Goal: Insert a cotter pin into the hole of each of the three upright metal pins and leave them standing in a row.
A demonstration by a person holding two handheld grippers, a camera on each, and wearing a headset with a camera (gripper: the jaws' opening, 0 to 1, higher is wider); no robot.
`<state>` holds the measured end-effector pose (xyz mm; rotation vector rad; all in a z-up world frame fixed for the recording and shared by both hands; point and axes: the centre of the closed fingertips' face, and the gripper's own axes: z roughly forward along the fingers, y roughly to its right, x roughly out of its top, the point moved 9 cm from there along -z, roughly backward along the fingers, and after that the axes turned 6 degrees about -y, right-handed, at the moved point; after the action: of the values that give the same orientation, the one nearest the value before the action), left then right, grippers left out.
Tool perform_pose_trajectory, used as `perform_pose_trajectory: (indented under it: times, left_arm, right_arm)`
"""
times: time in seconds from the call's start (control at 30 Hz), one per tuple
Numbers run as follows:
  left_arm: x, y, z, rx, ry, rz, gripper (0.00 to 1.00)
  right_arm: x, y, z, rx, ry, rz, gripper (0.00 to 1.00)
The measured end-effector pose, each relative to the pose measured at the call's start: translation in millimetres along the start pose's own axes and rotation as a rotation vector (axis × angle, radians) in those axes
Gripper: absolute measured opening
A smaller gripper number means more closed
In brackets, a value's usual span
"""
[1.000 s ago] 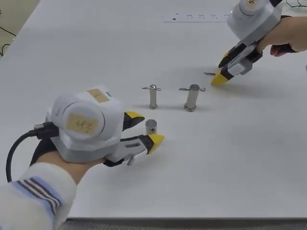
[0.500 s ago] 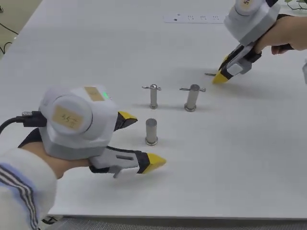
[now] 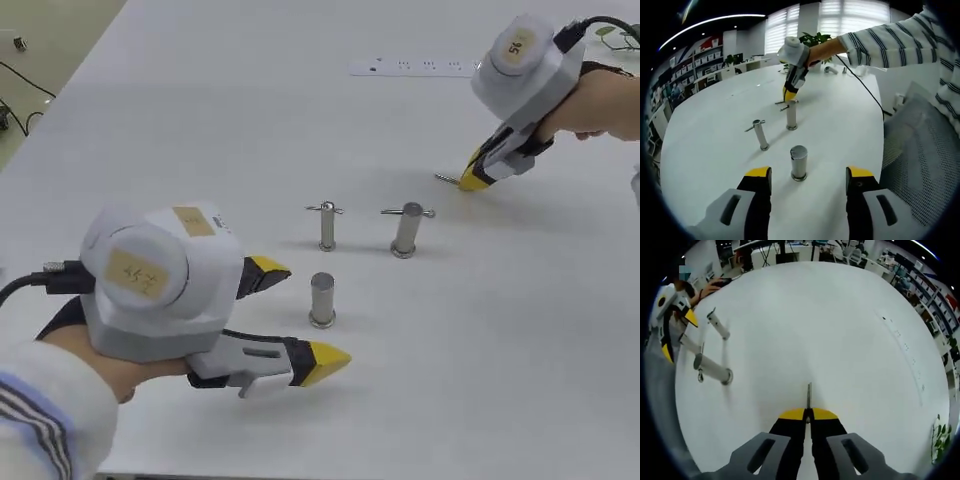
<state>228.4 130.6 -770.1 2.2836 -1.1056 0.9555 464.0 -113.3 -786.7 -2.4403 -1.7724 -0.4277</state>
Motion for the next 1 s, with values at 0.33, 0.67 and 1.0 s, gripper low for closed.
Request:
perform_pose_trajectory:
  times: [0.33,0.67,1.0]
  left_arm:
    - [-3.9,-0.8,-1.7,0.000,-0.017,-0.016,0.58]
    - [-2.6,-5.4,-11.1,0.022,-0.011,-0.031,0.57]
    - [10.8,-15.1,-20.3,0.030,0.025,-0.028,0.62]
  right_arm:
    - [-1.2,3.7,1.8,-0.037,0.004,0.015,0.03]
    - [-14.1,1.3,-17.6,-0.061,0.053,0.049,0.02]
    - [-19.3,-13.8,-46.7,-0.117,0.145,0.004,0.02]
